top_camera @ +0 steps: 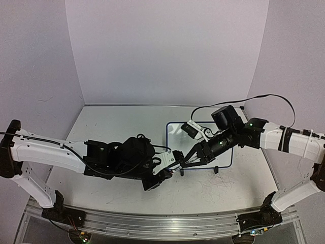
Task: Write a sentence on the whiteboard
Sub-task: Open the pen cap from the whiteboard marker.
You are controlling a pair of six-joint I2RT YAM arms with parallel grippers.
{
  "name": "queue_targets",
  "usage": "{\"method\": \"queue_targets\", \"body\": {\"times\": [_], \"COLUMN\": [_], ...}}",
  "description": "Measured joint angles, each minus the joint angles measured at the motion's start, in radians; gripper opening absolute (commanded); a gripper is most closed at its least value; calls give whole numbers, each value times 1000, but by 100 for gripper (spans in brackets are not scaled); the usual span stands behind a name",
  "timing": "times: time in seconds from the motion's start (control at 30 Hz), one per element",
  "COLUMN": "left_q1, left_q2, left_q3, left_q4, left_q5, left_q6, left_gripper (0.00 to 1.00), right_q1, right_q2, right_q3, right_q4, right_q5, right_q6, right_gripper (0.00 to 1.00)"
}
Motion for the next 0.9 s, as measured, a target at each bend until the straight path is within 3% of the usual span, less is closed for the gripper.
{"method": "queue_targets", "body": {"times": [0.3, 0.6, 0.77, 0.9], "left_q1": [-3, -3, -3, -3], "left_q2": [14, 14, 14, 16], "left_q3": [0, 0, 0, 0], "left_q4": [-4, -5, -5, -5], "left_q5": [6, 6, 6, 6], "left_q6": [0, 0, 0, 0], "left_gripper": [0, 0, 0, 0], "right_q1": [4, 18, 23, 26], "right_q2": [7, 13, 20, 24], "right_q3": [0, 0, 1, 2], "right_q4": [-12, -33, -38, -41], "right_q5": [7, 30, 36, 38], "right_q6": [-20, -42, -51, -51], "right_gripper": [33, 34, 25, 23]}}
